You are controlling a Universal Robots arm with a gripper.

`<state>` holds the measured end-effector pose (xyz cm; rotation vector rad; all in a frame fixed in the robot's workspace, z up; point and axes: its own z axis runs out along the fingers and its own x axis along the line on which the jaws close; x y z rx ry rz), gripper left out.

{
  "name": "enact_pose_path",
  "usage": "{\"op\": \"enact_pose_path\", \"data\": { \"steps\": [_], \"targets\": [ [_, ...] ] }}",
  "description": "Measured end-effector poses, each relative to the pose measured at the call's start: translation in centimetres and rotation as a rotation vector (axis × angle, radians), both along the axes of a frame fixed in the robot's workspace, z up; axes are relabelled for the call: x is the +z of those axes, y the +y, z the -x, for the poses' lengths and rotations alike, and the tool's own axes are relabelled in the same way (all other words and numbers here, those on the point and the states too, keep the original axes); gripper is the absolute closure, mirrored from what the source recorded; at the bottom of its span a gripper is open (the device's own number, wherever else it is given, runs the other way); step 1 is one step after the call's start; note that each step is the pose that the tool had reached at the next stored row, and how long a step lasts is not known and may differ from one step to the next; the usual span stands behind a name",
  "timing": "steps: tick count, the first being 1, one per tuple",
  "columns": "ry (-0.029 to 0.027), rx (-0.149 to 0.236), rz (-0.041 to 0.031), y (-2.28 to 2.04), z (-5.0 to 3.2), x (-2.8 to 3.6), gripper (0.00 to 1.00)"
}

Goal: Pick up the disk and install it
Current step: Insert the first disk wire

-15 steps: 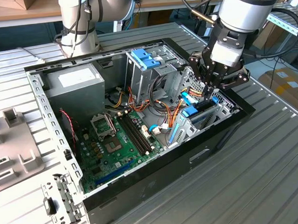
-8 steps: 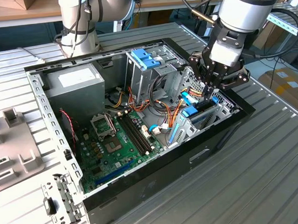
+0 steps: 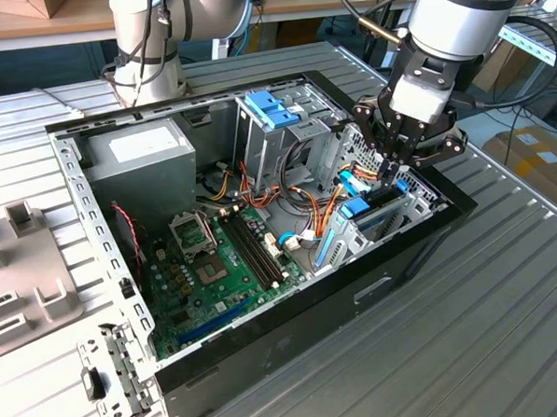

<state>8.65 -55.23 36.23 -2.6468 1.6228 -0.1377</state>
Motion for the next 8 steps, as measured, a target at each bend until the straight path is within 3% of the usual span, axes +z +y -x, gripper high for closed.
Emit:
{"op": "enact_pose_path", "data": {
  "steps": [8],
  "targets": [
    [0.0, -0.015, 0.0, 0.0, 0.0, -0.01, 0.83]
  ]
}}
